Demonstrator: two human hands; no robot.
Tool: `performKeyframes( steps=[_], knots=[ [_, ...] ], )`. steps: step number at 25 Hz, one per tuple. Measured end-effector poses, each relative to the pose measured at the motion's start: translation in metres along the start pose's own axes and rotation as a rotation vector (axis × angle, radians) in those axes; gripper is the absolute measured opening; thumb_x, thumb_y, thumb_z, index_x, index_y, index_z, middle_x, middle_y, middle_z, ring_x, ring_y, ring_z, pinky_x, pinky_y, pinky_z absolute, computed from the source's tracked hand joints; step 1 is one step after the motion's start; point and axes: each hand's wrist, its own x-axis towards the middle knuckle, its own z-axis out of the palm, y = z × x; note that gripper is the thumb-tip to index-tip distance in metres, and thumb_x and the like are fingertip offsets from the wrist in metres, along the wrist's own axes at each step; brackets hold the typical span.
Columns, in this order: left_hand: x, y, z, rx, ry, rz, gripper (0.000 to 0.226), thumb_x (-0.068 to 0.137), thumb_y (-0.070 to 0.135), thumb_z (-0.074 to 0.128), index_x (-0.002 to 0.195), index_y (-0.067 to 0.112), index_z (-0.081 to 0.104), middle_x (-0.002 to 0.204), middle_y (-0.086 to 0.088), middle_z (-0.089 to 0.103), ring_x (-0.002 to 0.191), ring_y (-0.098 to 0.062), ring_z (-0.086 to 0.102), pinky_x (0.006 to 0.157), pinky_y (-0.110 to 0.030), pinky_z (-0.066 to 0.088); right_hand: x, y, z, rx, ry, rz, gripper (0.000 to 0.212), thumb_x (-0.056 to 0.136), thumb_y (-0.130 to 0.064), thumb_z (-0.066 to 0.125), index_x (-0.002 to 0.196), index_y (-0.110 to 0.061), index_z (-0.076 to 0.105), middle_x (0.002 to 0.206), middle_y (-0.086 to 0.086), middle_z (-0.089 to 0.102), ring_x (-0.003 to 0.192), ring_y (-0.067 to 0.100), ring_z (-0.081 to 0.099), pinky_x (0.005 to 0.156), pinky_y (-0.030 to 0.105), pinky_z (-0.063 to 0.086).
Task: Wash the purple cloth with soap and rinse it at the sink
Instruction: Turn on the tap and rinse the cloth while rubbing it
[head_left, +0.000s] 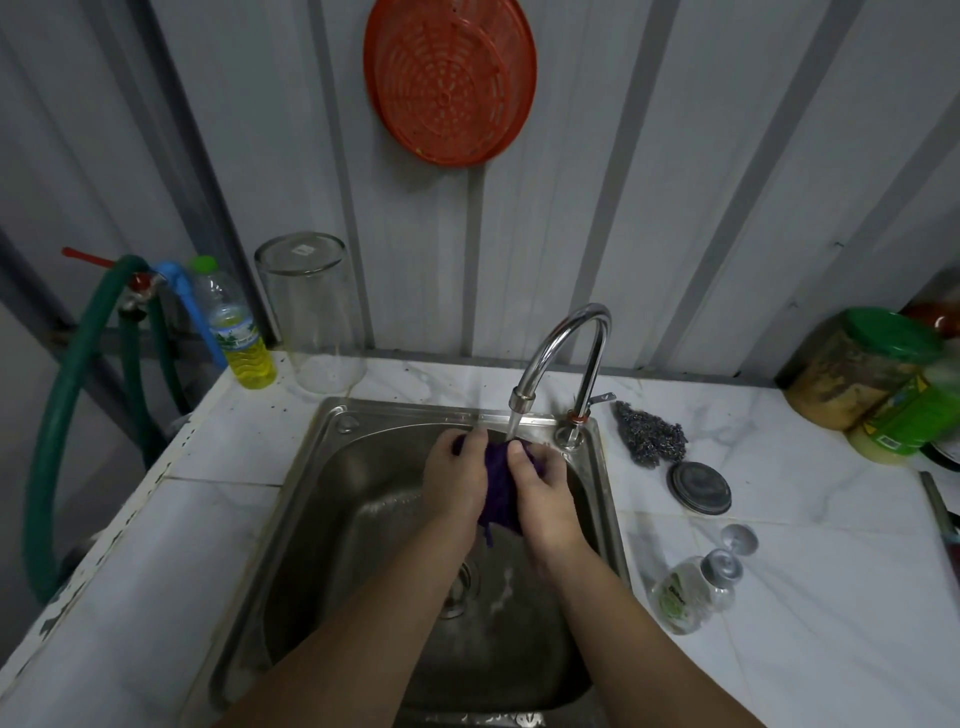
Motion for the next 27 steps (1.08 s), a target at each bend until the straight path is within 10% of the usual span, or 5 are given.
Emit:
performKeyframes(
  steps=[3, 8, 12, 19, 27],
  knots=[
    [0.005, -0.001, -0.003, -0.283, -0.037, -0.106, 0.013, 0.086, 0.023, 0.062, 0.089, 0.011, 0.064, 0.098, -0.018, 0.067, 0.086, -0.034, 0.063, 0.076, -0.047, 0.055, -0.004, 0.003, -0.002, 0.146, -0.061, 0.248, 0.061, 0.087, -0.056, 0.065, 0.125, -0.011, 0.048, 0.115, 0.020, 0.071, 0.095, 0.032, 0.073, 0.080, 0.049, 0.062],
    [0.002, 0.002, -0.009, -0.424, -0.094, -0.233, 0.014, 0.095, 0.010, 0.052, 0.098, 0.006, 0.065, 0.101, -0.021, 0.069, 0.082, -0.029, 0.066, 0.066, -0.035, 0.056, -0.001, -0.008, -0.009, 0.460, -0.094, 0.180, 0.030, 0.098, -0.012, 0.058, 0.127, -0.006, 0.058, 0.111, 0.025, 0.073, 0.081, 0.032, 0.072, 0.069, 0.045, 0.059],
    [0.000, 0.007, -0.014, -0.326, -0.331, -0.493, 0.054, 0.096, 0.060, 0.053, 0.112, 0.013, 0.073, 0.109, -0.016, 0.078, 0.102, -0.036, 0.071, 0.092, -0.055, 0.058, -0.004, -0.012, -0.009, 0.307, -0.132, 0.034, 0.039, 0.097, 0.002, 0.049, 0.132, -0.014, 0.057, 0.117, 0.019, 0.069, 0.092, 0.032, 0.072, 0.073, 0.043, 0.063],
    [0.005, 0.003, 0.009, -0.244, -0.120, -0.318, 0.026, 0.096, 0.038, 0.066, 0.112, 0.018, 0.069, 0.103, -0.012, 0.075, 0.093, -0.030, 0.073, 0.080, -0.044, 0.061, -0.016, -0.003, 0.007, 0.101, -0.070, -0.245, 0.039, 0.093, -0.016, 0.067, 0.130, -0.024, 0.057, 0.110, -0.004, 0.072, 0.099, 0.006, 0.072, 0.080, 0.018, 0.057],
    [0.007, -0.005, 0.013, -0.190, -0.078, -0.253, 0.030, 0.099, 0.031, 0.053, 0.092, 0.011, 0.074, 0.093, -0.016, 0.078, 0.090, -0.034, 0.075, 0.089, -0.054, 0.061, 0.002, -0.001, 0.014, -0.133, 0.112, -0.358, 0.009, 0.093, -0.032, 0.066, 0.097, -0.026, 0.072, 0.090, -0.002, 0.077, 0.086, 0.010, 0.073, 0.087, 0.038, 0.059]
  ],
)
